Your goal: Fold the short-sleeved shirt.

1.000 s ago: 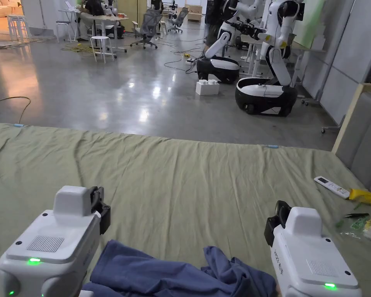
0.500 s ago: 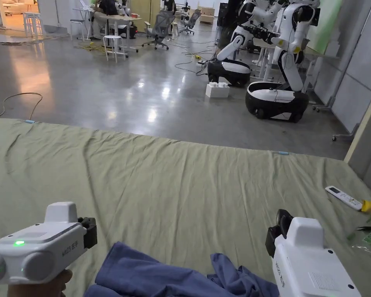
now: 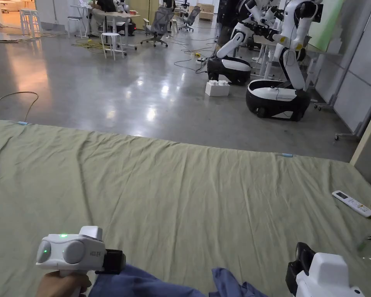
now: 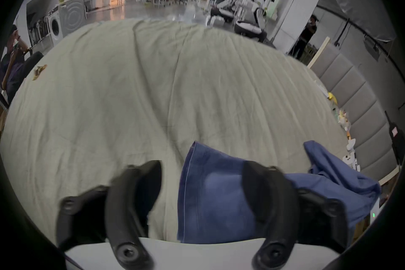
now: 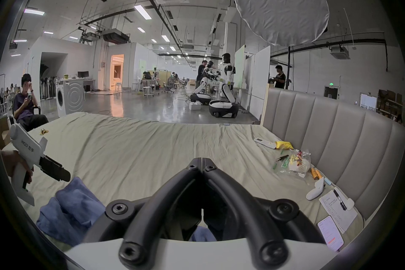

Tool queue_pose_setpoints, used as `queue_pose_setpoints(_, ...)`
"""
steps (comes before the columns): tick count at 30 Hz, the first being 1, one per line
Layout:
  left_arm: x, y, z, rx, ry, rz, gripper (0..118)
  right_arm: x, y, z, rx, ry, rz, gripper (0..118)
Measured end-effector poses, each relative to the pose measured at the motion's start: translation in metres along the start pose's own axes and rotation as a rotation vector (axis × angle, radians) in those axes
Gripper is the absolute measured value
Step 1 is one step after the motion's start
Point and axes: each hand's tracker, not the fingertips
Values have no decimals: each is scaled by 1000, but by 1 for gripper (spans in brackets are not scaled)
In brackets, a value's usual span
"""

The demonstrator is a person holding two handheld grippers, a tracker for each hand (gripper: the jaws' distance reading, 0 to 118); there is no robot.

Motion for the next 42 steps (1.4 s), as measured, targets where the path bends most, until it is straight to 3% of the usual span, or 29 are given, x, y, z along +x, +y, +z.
queue_pose_setpoints(1,7,-1,2,-15,15,-18,90,2,-2,-2,-6,-4,1,0)
queue_pose_setpoints(5,21,-5,-17,-74,100,-114,89,10,-12,-7,-34,-19,9,0)
queue_pose_setpoints(9,26,-9,-27,-50,149,-166,77,16,-21,-11,-57,-31,19,0)
queue_pose_setpoints(11,33,-11,-24,-21,147,-181,60,19,-25,-12,-68,-36,18,0)
queue_pose_setpoints(14,38,-16,-16,3,160,-207,52,24,-31,-17,-99,-41,-3,0)
queue_pose_setpoints(15,38,-16,-13,10,185,-230,41,25,-33,-19,-108,-44,-11,0)
queue_pose_setpoints(16,38,-15,-10,14,192,-249,19,27,-35,-21,-115,-46,-15,0)
queue_pose_setpoints(17,35,-13,-5,14,165,-243,6,29,-36,-23,-128,-43,-18,0)
queue_pose_setpoints(21,22,-10,7,65,88,-185,3,38,-39,-38,-233,0,-35,0)
queue_pose_setpoints(23,16,-7,23,121,53,-143,3,43,-46,-50,-362,36,-71,0)
queue_pose_setpoints(27,2,-9,33,190,18,-137,3,47,-60,-74,-472,75,-43,3)
queue_pose_setpoints(30,2,-17,49,235,0,-122,3,43,-79,-94,-590,125,-16,47)
queue_pose_setpoints(33,-2,-26,57,255,-2,-96,3,39,-105,-113,-681,166,28,58)
queue_pose_setpoints(37,-6,-38,53,255,12,-101,3,25,-139,-126,-790,214,89,54)
queue_pose_setpoints(40,-10,-42,48,246,15,-95,3,16,-137,-115,-726,211,90,33)
queue_pose_setpoints(41,-4,-47,53,249,15,-97,3,17,-135,-115,-728,230,71,21)
queue_pose_setpoints(42,-3,-47,53,248,17,-100,3,19,-132,-114,-727,247,38,17)
